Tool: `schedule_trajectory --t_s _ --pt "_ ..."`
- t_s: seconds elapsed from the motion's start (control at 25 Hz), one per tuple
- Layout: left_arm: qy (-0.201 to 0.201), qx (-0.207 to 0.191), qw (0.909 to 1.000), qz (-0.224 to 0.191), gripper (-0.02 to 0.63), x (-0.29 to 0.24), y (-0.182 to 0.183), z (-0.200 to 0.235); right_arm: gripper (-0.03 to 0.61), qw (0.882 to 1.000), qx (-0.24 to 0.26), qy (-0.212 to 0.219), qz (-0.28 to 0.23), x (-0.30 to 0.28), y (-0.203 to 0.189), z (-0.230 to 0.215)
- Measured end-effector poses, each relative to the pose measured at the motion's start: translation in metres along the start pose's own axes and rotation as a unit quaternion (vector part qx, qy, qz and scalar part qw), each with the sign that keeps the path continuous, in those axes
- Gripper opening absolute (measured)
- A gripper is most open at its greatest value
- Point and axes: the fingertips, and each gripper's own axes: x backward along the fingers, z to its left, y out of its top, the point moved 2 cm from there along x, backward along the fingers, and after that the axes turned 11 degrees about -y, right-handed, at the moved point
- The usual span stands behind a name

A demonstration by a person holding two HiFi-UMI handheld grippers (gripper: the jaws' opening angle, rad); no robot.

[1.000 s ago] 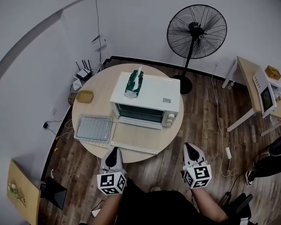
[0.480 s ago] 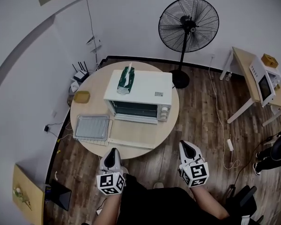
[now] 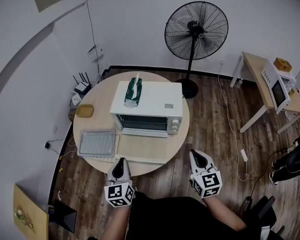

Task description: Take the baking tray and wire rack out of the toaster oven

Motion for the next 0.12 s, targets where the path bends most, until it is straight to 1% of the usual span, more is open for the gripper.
schedule_trajectory --t_s 0.12 --pt "-0.002 -0.006 1.0000 0.002 0.031 -0.0002 0.0039 0.0082 -0.011 1.000 -0.002 0.008 0.000 -0.0040 0.0058 0.0099"
